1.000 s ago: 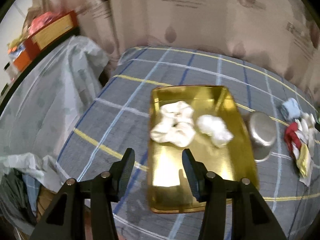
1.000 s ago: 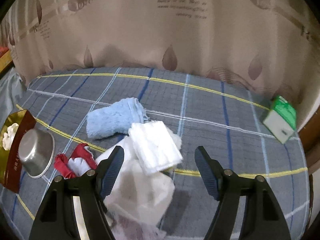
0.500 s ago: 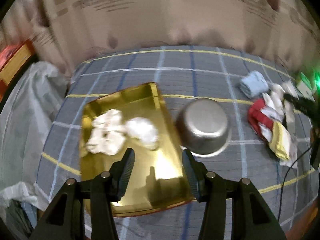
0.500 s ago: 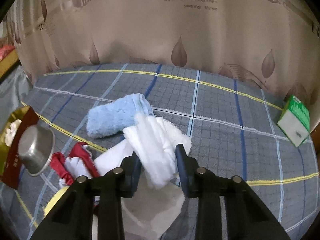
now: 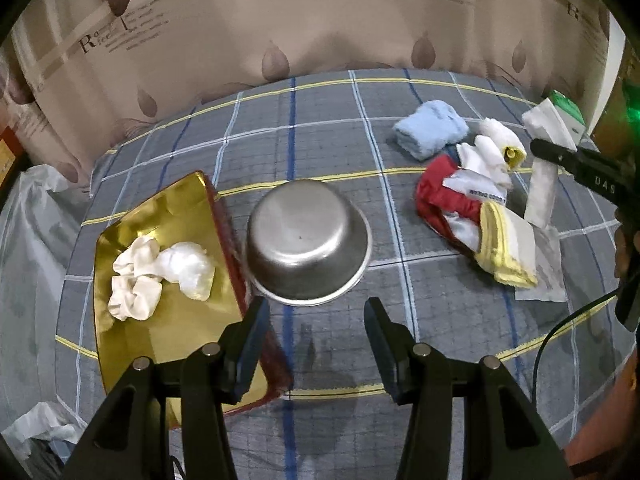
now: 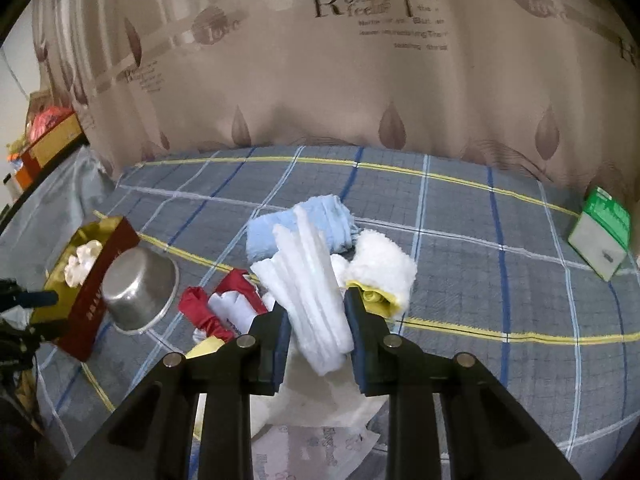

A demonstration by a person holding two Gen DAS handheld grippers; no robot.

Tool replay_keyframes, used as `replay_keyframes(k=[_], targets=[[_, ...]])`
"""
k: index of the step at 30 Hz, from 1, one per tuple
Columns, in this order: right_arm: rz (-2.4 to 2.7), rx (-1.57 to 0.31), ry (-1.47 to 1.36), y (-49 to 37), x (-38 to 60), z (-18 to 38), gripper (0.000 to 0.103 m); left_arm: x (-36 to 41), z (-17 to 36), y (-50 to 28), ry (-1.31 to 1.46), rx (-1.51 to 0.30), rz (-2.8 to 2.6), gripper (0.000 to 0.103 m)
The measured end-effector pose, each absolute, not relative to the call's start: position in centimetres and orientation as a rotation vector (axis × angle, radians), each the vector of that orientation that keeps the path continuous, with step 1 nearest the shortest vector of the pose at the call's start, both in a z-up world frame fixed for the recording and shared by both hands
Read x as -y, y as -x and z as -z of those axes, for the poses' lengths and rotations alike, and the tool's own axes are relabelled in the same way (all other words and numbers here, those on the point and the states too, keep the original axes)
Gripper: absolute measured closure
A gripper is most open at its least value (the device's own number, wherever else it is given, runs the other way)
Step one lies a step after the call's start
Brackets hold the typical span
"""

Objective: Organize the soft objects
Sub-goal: 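Grasp the white folded cloths with the right gripper while the left gripper grasps the yellow-edged towel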

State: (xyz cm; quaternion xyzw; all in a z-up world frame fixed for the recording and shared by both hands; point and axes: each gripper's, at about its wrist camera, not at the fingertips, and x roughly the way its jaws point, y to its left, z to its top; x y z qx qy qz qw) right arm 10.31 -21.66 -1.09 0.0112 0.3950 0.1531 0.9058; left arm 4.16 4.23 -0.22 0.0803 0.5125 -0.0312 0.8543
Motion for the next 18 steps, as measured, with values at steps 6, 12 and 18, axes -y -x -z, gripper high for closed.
replay_keyframes(k=[6,12,18], targets=[[-0.315,-0.796,-0.03,-9.9,22.2,0.7,0.076,-3.3,0.3,-3.9,-0.184,-1.079,0.071,0.053],[-0.305,-0.757,-0.045,-9.5,22.7,-0.6,0.076,-3.0,0.7,-3.7,-0.181,-1.102,0.076,0.053],[-0.251,-0.746,0.013,-8.8,23.0,-1.0,0.076,-2.3,0.7,-3.8,-0.187,-1.095,0.089,0.053]])
